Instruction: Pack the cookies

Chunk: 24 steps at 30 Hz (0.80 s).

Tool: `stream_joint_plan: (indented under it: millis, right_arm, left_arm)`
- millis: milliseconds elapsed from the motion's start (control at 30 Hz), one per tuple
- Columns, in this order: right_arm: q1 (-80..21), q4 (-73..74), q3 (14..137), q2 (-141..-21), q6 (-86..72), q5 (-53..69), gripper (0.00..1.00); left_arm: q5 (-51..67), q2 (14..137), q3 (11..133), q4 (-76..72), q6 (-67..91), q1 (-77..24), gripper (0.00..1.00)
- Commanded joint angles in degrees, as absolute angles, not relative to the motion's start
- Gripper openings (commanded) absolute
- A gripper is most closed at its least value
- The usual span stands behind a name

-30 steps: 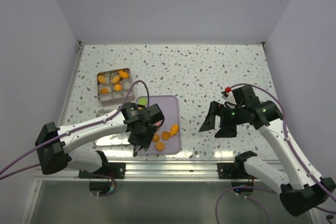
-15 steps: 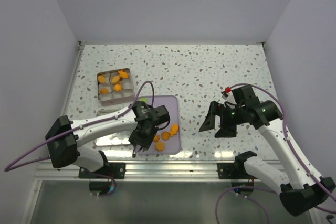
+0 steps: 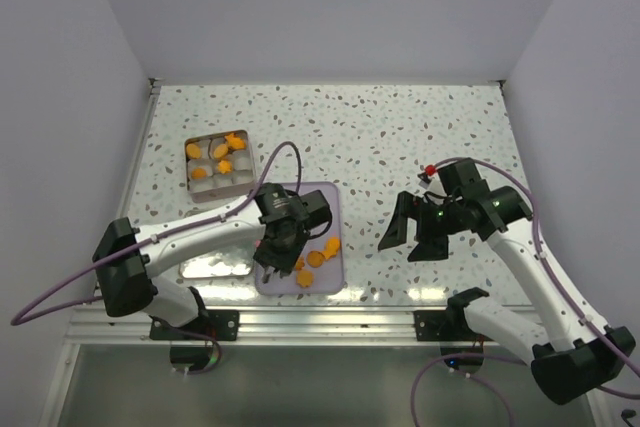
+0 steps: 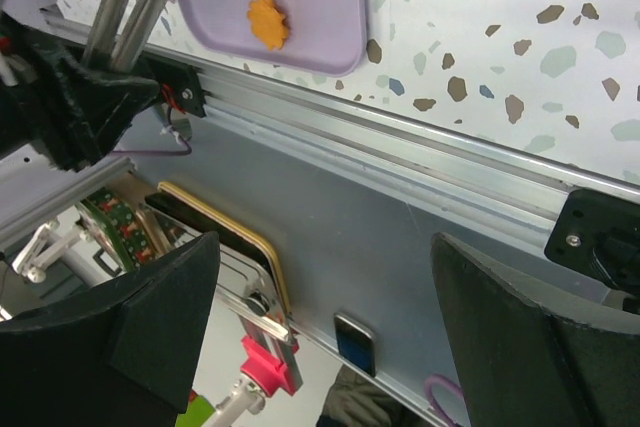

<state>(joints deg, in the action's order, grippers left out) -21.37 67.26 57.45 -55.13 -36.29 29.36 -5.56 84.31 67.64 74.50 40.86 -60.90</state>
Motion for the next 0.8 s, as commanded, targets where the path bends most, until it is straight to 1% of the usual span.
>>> stream_joint_plan:
  millis: [0,100,200,533,767]
  right_arm:
    - [-21.5,66.0,58.5,-55.7,-34.7,29.7,0.90]
    - [-21.5,66.1,59.0,-56.2,-34.3,29.9,0.90]
    - [-21.5,66.4,59.2,-56.5,-33.8,30.0,0.90]
    - [-21.5,66.0,59.3,-58.0,-32.9,30.6,0.90]
    - [-21.5,66.3,61.0,-59.3,-32.2,30.5,0.90]
  left_arm:
    - [-7.6,84.0,73.9,75.4,40.3,-61.1,0.43]
    - [-8.1,84.1,77.2,75.4,40.3,-60.2,0.43]
    - [-8.6,83.7,80.1,75.4,39.0,-57.2,0.42]
    - [-13.3,84.0,89.4,75.4,32.3,-36.9,0.41]
    - [-15.7,88.5,94.7,75.1,27.4,-27.1,0.41]
